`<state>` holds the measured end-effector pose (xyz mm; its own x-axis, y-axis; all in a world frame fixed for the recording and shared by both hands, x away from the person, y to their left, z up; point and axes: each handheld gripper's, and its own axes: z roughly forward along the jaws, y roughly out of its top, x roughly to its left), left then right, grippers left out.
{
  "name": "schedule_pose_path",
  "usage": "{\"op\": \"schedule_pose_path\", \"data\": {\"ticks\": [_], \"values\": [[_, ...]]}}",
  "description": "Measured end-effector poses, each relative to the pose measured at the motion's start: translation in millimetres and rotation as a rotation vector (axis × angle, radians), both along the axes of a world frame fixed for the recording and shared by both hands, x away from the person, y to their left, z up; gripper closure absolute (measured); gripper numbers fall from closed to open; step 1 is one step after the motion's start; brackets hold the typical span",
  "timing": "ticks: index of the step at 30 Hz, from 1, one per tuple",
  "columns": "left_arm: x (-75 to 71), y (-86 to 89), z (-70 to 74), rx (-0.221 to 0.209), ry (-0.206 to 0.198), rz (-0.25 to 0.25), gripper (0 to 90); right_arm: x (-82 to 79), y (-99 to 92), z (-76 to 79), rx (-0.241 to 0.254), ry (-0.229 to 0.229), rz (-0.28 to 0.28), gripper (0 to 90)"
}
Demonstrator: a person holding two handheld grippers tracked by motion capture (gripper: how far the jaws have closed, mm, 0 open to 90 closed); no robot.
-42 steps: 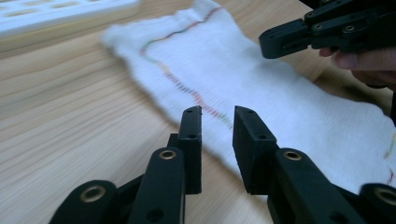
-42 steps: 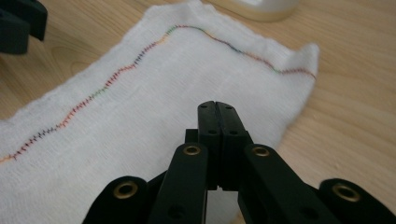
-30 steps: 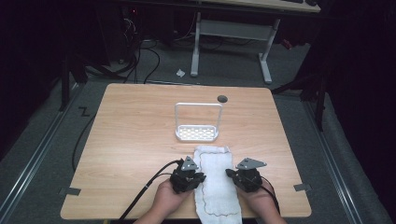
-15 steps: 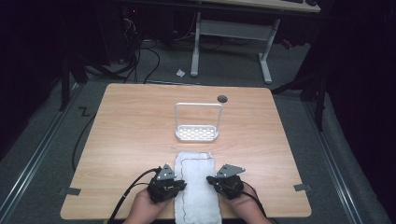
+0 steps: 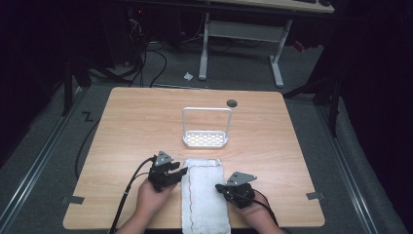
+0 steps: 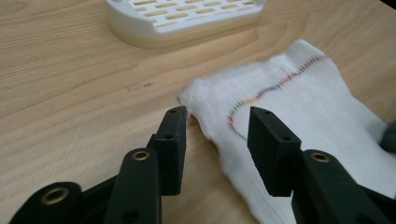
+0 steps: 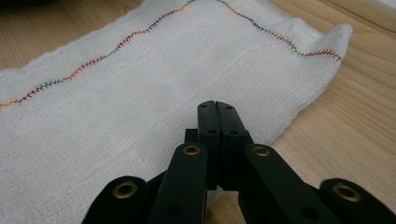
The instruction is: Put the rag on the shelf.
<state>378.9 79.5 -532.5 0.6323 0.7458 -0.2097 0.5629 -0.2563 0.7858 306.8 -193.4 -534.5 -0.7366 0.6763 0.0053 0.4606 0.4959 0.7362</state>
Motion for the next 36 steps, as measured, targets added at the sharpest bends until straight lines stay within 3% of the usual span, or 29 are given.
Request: {"op": "schedule_pose_path", "data": {"ticks": [3,5,7,10,18,21,24,28,30,31,36], "values": [[13.1,-13.3,-4.6,0.06,0.003,0.018,55.8,0.2,-1.5,0.3,-0.004,0.0,0.0,90.0],[16.9,-17.7,-6.1,0.061,-0.008,0.038,57.3,0.1,-2.0,0.4,-0.006,0.0,-0.001,90.0],[18.4,-20.7,-6.7,0.04,0.008,0.048,65.5,0.4,-3.0,0.5,-0.007,-0.001,-0.002,90.0],[14.8,-31.3,-6.8,0.078,-0.022,0.046,74.8,0.2,-6.2,1.2,-0.018,-0.002,-0.011,90.0],[18.3,-37.6,-7.2,0.055,0.0,0.033,83.0,2.0,-15.6,1.8,-0.003,0.008,-0.029,89.6],[19.1,-36.6,-7.5,0.043,0.007,0.033,83.0,4.7,-18.9,4.6,0.013,-0.019,-0.061,84.6],[19.9,-35.2,-7.7,0.032,0.018,0.034,82.9,13.7,-22.6,10.2,0.052,-0.035,-0.123,79.7],[20.0,-34.9,-7.7,0.033,0.018,0.032,82.8,37.1,-17.3,16.8,0.045,-0.069,-0.237,69.3],[20.6,-34.2,-7.8,0.026,0.025,0.032,82.7,42.4,-15.8,16.9,0.049,-0.074,-0.255,69.3],[20.6,-34.2,-7.8,0.026,0.025,0.032,82.7,55.2,-11.4,15.3,0.069,-0.049,-0.286,69.8],[20.4,-34.2,-7.8,0.027,0.024,0.033,82.7,76.3,-1.5,6.3,0.063,0.003,-0.315,70.0]]}}
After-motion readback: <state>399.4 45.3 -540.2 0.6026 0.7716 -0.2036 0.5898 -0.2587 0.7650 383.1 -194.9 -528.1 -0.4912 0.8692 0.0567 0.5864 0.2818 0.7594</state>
